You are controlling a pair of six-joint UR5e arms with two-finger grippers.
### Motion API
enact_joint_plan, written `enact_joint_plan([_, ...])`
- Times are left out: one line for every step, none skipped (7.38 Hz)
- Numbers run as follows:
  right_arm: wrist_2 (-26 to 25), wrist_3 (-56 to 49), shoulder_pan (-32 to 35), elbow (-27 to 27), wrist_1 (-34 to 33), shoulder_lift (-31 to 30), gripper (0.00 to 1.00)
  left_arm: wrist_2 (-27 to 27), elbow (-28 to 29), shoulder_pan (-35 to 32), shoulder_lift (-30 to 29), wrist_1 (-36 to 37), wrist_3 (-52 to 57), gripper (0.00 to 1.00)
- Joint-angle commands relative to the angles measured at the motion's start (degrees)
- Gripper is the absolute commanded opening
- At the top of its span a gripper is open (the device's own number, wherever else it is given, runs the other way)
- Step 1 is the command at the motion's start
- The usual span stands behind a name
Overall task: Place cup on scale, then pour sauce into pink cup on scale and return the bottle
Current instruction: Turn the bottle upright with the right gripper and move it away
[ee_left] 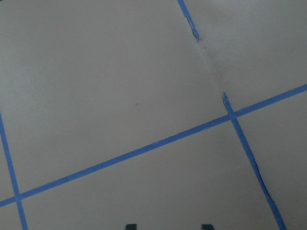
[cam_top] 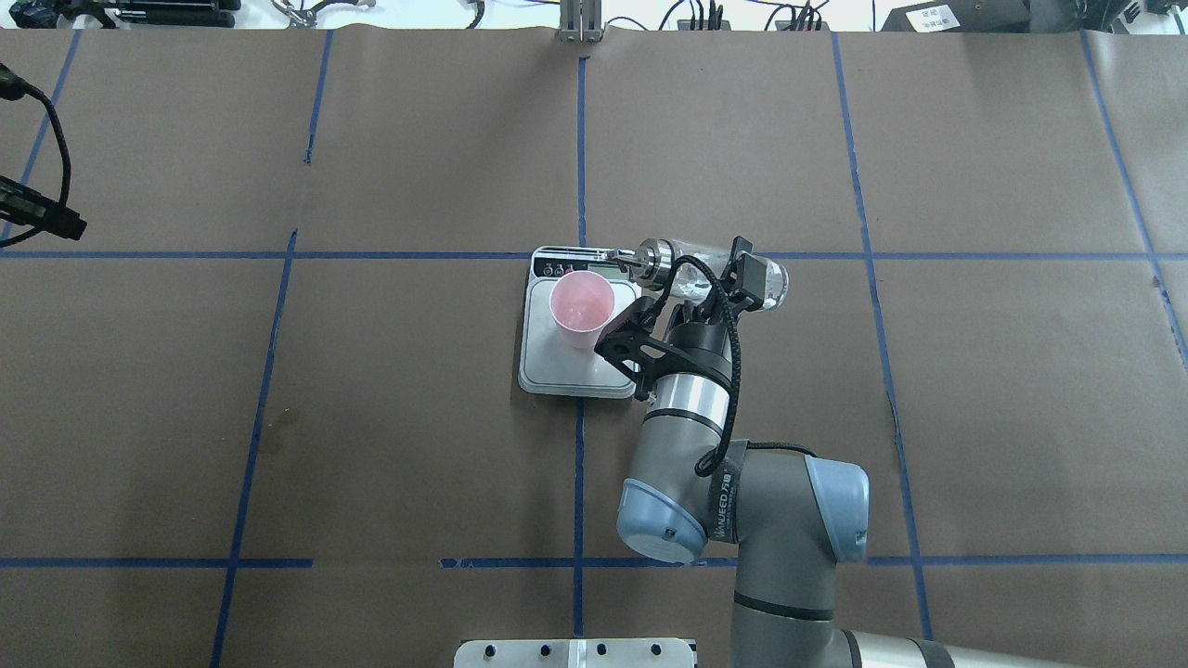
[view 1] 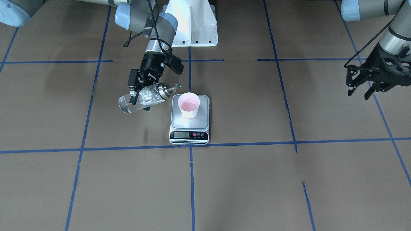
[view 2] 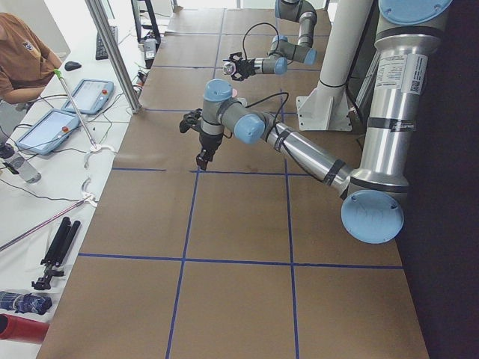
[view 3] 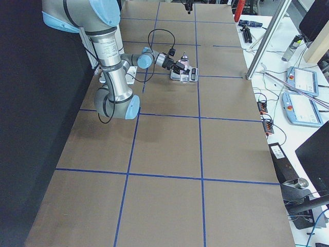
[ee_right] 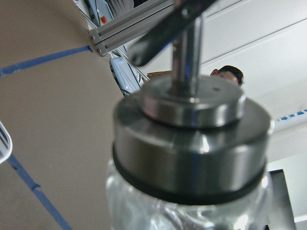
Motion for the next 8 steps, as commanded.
enact_joint_plan([4.4, 2.1, -0.4, 0.2, 19.0, -3.8, 0.0, 0.0, -0.1, -0.1, 0.0, 0.0, -0.1, 0.55])
enact_joint_plan([6.8, 2.4, -0.2, 0.4, 28.8, -5.7, 0.0, 0.1, -0.1, -0.1, 0.0, 0.0, 0.0, 0.55])
enact_joint_plan([7.0, 2.8, -0.1, 0.9, 35.2, -9.5, 0.0, 0.1, 0.0, 0.0, 0.0, 0.0, 0.0, 0.55])
enact_joint_plan([7.5, 6.3, 0.1, 1.0, 43.4, -13.8, 0.0, 0.1, 0.3, 0.0, 0.0, 0.0, -0.1, 0.55])
enact_joint_plan([8.2, 6.5, 0.2, 1.0, 50.2, -18.5, 0.0, 0.2, 0.3, 0.0, 0.0, 0.0, -0.1, 0.55])
enact_joint_plan([8.3, 6.8, 0.6, 0.9, 55.2, -20.5, 0.0, 0.3, 0.4, 0.0, 0.0, 0.0, -0.1, 0.55])
enact_joint_plan([8.8, 7.5, 0.8, 0.9, 59.5, -24.3, 0.0, 0.3, 0.5, 0.0, 0.0, -0.1, -0.1, 0.55])
enact_joint_plan([9.1, 11.3, 1.0, 0.8, 65.1, -28.4, 0.0, 0.4, 0.5, 0.0, 0.0, -0.1, -0.1, 0.55])
